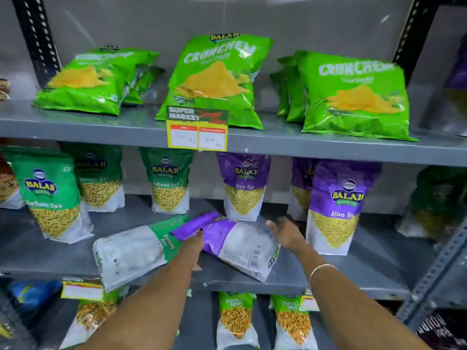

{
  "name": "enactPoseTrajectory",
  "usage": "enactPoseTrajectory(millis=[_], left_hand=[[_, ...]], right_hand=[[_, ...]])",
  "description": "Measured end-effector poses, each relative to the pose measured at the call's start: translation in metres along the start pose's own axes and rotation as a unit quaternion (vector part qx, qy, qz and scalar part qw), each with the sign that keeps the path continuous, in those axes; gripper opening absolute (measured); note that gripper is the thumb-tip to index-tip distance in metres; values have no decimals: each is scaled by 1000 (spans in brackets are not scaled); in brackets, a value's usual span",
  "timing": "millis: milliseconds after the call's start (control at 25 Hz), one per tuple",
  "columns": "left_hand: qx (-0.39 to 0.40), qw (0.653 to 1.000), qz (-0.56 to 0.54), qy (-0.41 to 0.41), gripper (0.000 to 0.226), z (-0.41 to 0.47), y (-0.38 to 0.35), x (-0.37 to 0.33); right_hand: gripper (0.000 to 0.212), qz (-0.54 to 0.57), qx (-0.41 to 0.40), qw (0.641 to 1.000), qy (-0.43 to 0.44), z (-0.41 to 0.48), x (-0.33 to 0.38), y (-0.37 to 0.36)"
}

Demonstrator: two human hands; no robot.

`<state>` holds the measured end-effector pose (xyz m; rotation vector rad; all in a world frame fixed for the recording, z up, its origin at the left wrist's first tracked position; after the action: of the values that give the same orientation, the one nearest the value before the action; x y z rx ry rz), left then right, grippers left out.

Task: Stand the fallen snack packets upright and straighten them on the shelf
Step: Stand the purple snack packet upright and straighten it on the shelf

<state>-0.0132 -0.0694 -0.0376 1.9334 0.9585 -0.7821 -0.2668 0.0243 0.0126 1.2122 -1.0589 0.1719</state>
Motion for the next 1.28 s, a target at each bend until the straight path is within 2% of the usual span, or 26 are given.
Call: enactPoseTrajectory(millis=[80,200,360,560,680,760,800,880,960,1040,1160,1200,1280], left_hand=[[17,993,-90,72,68,9,-21,8],[35,974,-200,100,63,14,-37,6],[14,958,-267,106,48,12,-35,0],[6,963,-265,46,45,7,-17,-30],[-20,961,-274,-24,38,7,5,-64],[-43,964,-249,-81,18,11,16,-91],[-44,967,-225,-113,15,11,18,-105],[-18,970,-174,-167,20,10,12,-129],[12,969,-141,-204,12,11,0,-145],[28,964,-138,-226,7,16,-8,-148],[13,960,-159,-230,20,32,-11,-136],[24,959,-172,-224,24,33,-13,-132],[91,960,-168,-204,11,26,-26,-126]], right_hand=[[50,-1,95,995,-37,15,-11,-13],[50,13,205,976,-72,27,-21,-31],[51,71,258,956,-124,31,-37,-34],[47,106,286,946,-108,17,-22,-31],[40,124,257,956,-73,15,-9,-26],[36,168,212,962,-41,14,2,-23],[32,197,186,962,-28,14,6,-23],[46,226,94,969,-13,18,4,-23],[62,230,8,973,-30,19,-5,-24],[65,233,-32,971,-34,21,-14,-30],[67,241,-54,968,-44,22,-23,-40],[66,241,-52,968,-44,22,-25,-42],[67,223,-51,972,-50,22,-28,-46]])
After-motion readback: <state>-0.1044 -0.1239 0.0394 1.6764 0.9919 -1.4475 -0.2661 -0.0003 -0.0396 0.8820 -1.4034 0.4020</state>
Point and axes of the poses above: each hand's wrist, its own z-axis towards the middle knuckle, its own y-axis out of the back of the hand, x = y × z, the point moved 8 cm from there along z, towards the middle knuckle, and after that the axes turned 11 degrees about z, right-handed, at the moved point
